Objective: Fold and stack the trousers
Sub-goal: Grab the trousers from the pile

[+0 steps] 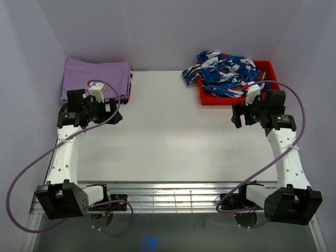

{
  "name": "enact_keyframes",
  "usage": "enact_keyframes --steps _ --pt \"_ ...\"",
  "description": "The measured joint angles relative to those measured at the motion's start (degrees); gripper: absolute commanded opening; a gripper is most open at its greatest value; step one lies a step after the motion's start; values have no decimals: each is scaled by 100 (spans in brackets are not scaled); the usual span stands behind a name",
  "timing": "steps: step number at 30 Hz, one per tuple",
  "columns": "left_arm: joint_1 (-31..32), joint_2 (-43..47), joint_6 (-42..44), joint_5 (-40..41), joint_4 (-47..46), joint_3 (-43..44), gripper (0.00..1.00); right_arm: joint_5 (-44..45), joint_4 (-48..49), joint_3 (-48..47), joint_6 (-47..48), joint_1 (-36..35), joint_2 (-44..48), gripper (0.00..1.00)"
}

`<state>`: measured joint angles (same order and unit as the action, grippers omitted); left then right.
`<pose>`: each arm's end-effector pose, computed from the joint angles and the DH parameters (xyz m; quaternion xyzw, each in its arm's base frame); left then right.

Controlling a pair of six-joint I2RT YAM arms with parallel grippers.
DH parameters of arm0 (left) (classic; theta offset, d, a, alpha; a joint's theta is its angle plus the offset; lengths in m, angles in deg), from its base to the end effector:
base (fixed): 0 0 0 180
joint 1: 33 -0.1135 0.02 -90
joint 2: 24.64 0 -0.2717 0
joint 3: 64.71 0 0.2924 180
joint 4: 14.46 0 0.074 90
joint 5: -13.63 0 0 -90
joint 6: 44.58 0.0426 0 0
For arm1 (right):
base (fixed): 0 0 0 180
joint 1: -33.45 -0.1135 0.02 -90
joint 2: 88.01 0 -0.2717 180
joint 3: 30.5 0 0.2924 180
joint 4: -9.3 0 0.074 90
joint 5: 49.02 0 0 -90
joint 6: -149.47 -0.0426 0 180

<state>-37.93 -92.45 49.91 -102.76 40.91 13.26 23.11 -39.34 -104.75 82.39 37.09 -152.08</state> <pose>0.2848 0.0056 0.3371 0.0835 0.9005 -0.1799 0.3870 0.2790 -0.0046 0.3383 -0.2155 0.8657 0.0375 0.4501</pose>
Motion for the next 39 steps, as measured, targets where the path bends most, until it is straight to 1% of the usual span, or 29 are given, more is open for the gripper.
enact_keyframes --steps 3,5,6,8,14,15,16,19,21,26,29,32,33,35,38,39 --pt "0 -37 61 -59 57 94 98 173 352 -85 -9 0 -149 90" --pt "0 -136 129 -144 173 282 98 264 560 -389 0 0 -533 90" --pt "0 -192 160 -179 197 376 98 280 595 -693 9 0 -831 90" --pt "0 -264 205 -234 199 505 98 264 723 -1305 28 0 -1429 90" --pt "0 -313 223 -293 208 603 98 42 953 -3812 153 0 -3729 90" --pt "0 -323 223 -304 214 603 98 -4 964 -4120 168 0 -4017 90" --pt "0 -339 216 -315 216 603 98 -81 848 -4693 205 0 -4524 90" --pt "0 -402 197 -332 232 603 98 -234 826 -5893 267 0 -5672 90" --pt "0 -442 190 -352 236 599 98 -343 863 -6413 297 0 -6310 90" --pt "0 -450 144 -367 247 544 98 -452 977 -6520 363 -33 -7289 90" --pt "0 -450 127 -367 254 494 98 -157 1062 -6516 614 -94 -7764 90" --pt "0 -455 127 -367 297 409 98 168 1290 -6408 907 -201 -8041 90" --pt "0 -457 129 -367 319 396 98 229 1370 -6408 970 -234 -8063 92" --pt "0 -474 129 -365 348 393 98 417 1545 -6408 1134 -273 -8063 98" --pt "0 -479 125 -361 352 393 98 546 1655 -6408 1375 -332 -8081 65" --pt "0 -479 122 -361 358 393 98 549 1668 -6408 1438 -354 -8087 39"
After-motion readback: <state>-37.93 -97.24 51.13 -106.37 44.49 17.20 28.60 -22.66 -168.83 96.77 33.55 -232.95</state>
